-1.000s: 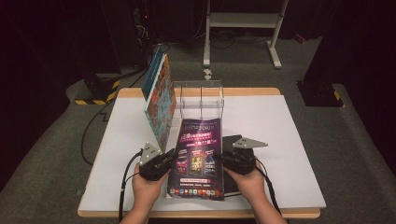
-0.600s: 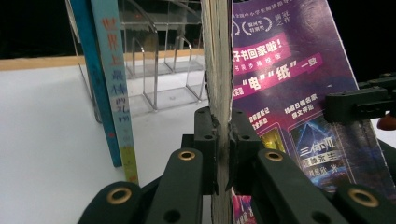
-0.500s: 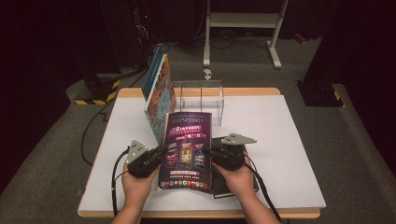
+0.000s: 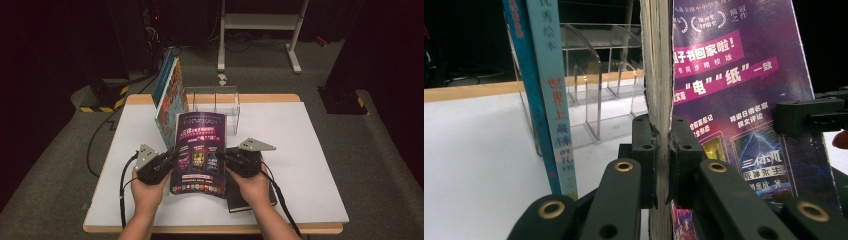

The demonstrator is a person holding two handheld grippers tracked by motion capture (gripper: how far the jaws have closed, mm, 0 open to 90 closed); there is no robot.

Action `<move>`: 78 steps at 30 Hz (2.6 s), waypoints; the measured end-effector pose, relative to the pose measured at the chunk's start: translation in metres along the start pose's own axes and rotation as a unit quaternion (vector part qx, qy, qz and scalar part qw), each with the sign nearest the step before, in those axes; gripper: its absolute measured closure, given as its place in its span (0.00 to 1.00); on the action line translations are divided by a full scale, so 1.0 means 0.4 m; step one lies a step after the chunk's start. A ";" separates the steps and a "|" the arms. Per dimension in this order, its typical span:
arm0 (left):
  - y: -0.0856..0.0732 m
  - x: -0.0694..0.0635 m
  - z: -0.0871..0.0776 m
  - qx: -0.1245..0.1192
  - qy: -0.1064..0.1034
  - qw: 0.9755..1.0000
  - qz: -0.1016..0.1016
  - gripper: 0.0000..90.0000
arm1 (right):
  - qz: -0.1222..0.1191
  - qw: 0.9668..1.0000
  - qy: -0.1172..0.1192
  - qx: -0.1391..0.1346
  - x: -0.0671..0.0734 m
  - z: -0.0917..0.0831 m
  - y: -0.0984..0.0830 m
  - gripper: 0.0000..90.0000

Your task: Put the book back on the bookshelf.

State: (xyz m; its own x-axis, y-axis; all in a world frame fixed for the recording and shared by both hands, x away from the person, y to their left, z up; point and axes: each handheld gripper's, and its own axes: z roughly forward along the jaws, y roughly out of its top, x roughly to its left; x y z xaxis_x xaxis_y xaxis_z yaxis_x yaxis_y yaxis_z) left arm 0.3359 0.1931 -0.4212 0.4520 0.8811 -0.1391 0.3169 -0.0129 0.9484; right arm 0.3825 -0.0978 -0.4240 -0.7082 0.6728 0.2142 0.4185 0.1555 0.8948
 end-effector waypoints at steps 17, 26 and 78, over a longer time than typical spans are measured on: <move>-0.005 0.014 0.025 -0.016 0.007 1.000 0.000 0.93 | -0.008 1.000 -0.010 -0.021 -0.015 0.035 0.004 0.88; -0.023 0.012 -0.008 -0.031 0.002 1.000 -0.006 0.92 | -0.018 0.999 0.000 -0.032 0.002 0.007 -0.012 0.89; -0.070 0.006 -0.094 -0.043 0.020 0.999 0.002 0.76 | -0.062 0.995 0.026 -0.068 0.088 -0.072 -0.047 0.93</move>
State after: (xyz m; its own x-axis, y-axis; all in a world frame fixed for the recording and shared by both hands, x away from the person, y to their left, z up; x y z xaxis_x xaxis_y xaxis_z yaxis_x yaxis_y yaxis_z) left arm 0.2968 0.2134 -0.4372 0.4187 0.8995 -0.1244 0.2403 0.0223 0.9704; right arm 0.3331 -0.0979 -0.4220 -0.7795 0.6154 0.1168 0.2490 0.1334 0.9593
